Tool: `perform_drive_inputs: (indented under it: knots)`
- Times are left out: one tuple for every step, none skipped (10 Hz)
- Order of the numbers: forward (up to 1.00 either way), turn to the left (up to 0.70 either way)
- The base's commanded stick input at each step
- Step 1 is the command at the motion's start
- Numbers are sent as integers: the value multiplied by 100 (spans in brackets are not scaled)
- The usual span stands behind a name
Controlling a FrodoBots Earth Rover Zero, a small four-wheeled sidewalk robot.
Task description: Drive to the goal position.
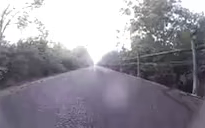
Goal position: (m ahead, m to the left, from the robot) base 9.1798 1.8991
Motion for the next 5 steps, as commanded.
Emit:
perform_drive_inputs:
  knots:
    - [100, 0]
    - [100, 0]
    - [100, 0]
    - [100, 0]
    - [100, 0]
